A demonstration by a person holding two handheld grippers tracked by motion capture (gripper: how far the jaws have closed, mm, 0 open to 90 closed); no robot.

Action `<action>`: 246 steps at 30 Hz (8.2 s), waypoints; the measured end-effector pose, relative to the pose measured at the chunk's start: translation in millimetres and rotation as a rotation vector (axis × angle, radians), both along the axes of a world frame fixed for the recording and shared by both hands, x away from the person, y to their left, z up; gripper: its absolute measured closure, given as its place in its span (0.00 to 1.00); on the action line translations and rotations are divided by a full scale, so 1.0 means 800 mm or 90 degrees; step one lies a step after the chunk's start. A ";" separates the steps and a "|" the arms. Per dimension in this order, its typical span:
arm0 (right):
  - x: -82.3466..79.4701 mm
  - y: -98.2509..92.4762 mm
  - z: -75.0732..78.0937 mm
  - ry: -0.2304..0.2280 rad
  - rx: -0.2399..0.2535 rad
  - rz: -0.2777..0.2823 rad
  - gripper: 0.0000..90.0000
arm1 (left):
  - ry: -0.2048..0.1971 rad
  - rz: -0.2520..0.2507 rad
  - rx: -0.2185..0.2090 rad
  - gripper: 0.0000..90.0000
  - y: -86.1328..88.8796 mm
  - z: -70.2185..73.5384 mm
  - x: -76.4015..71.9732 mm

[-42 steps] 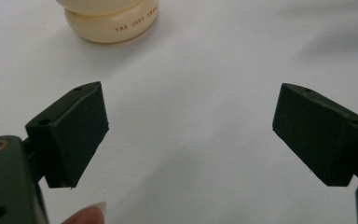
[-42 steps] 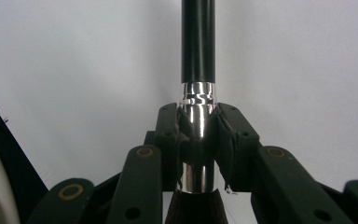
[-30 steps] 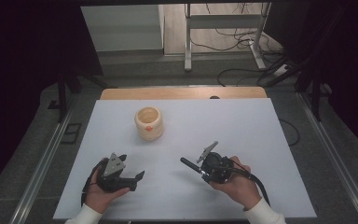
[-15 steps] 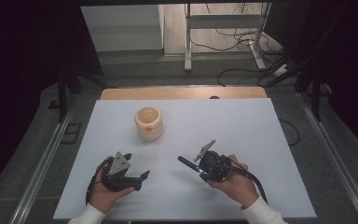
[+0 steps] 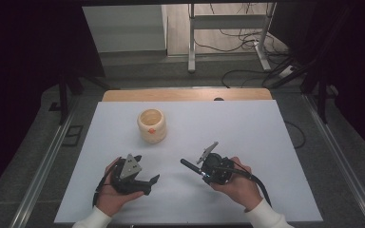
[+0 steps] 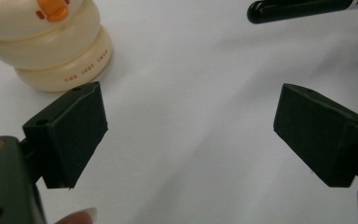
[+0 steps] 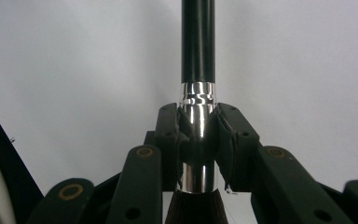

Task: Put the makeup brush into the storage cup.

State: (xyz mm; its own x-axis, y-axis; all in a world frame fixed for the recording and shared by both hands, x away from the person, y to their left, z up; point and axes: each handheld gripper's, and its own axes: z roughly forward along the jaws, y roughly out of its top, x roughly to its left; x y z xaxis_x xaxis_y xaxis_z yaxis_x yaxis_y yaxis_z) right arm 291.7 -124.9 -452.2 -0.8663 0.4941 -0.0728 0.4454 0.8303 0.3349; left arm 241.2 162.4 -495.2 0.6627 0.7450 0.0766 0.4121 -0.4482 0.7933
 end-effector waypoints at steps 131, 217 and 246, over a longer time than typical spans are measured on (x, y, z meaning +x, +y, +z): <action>-0.001 0.009 -0.012 0.055 0.004 0.046 0.79 | -0.087 -0.264 0.222 0.54 -0.145 -0.017 0.025; 0.015 -0.175 -0.023 -0.103 0.274 -0.178 0.31 | -0.023 -0.188 -0.040 0.83 -0.044 0.021 0.050; 0.005 -0.201 -0.043 -0.122 0.289 -0.184 0.22 | -0.027 -0.169 -0.051 0.83 -0.035 0.025 0.052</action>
